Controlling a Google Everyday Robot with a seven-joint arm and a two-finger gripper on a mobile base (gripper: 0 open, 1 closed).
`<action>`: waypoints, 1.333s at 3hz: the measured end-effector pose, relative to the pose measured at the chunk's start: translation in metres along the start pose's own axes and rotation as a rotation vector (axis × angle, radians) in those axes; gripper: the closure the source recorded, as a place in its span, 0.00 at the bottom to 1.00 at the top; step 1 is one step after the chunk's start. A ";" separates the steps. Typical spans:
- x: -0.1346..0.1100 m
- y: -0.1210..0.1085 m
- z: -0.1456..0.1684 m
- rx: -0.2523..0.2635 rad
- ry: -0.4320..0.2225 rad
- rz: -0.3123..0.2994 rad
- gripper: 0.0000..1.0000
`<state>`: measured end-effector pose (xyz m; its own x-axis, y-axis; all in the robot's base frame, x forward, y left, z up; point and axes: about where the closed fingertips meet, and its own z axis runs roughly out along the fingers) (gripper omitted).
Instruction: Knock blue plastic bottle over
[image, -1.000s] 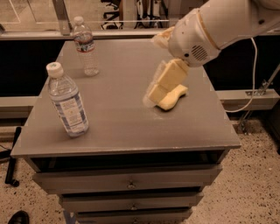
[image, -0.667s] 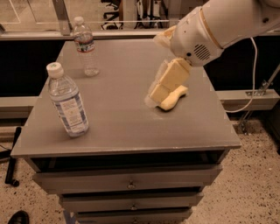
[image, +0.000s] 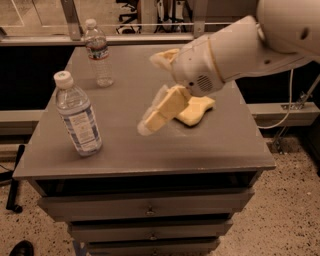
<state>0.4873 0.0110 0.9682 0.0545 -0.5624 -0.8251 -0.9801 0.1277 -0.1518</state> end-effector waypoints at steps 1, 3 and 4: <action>-0.025 0.009 0.047 -0.059 -0.146 -0.029 0.00; -0.044 0.032 0.126 -0.151 -0.296 -0.031 0.00; -0.041 0.039 0.148 -0.161 -0.325 -0.012 0.15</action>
Offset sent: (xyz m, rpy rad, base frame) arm -0.0065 0.1547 -0.0360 0.3383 0.0236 0.2214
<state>0.4754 0.1596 0.9159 0.0982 -0.2708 -0.9576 -0.9952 -0.0224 -0.0957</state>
